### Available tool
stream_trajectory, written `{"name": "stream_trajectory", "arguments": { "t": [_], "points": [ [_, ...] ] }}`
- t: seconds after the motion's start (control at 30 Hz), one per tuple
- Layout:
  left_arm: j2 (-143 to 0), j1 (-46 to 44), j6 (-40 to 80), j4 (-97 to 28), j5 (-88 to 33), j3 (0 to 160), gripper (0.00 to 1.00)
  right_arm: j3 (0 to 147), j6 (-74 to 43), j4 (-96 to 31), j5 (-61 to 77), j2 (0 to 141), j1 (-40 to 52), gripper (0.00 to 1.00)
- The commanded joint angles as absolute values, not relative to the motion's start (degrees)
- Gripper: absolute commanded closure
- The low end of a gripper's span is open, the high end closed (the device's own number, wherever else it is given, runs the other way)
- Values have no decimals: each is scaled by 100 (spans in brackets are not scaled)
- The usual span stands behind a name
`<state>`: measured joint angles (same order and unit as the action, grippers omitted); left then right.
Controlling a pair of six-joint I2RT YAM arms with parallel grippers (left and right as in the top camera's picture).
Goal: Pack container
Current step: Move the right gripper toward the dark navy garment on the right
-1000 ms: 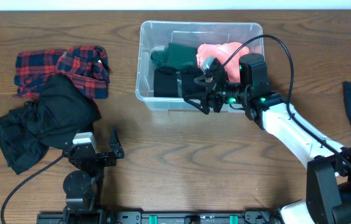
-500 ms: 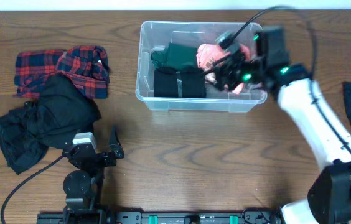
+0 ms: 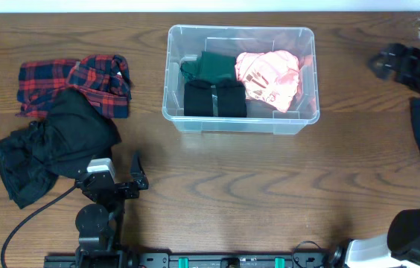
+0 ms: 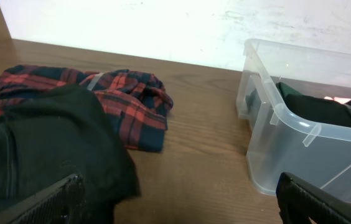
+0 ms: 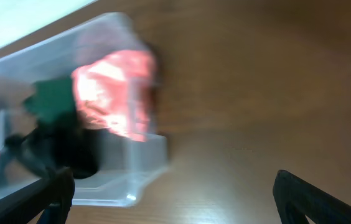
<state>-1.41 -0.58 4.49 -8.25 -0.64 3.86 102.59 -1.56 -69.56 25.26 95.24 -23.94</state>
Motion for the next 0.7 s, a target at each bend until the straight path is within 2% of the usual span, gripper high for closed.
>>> {"name": "stream_trajectory", "arguments": {
  "t": [0.0,0.17,0.33,0.53,0.67],
  "points": [
    [-137,-34,475,-1013,1,290,2,10304,-646,-7258,2152,9526,-3024,1],
    [-137,-34,475,-1013,1,290,2,10289,-1590,-7942,1162,9526,-3870,1],
    [-137,-34,475,-1013,1,290,2,10020,-2086,-8099,425,9526,-4528,1],
    [-137,-34,475,-1013,1,290,2,9100,-2097,-7572,432,9526,-5083,1],
    [-137,-34,475,-1013,1,290,2,8250,-1774,-6654,591,9526,-5393,1]
  ]
}}
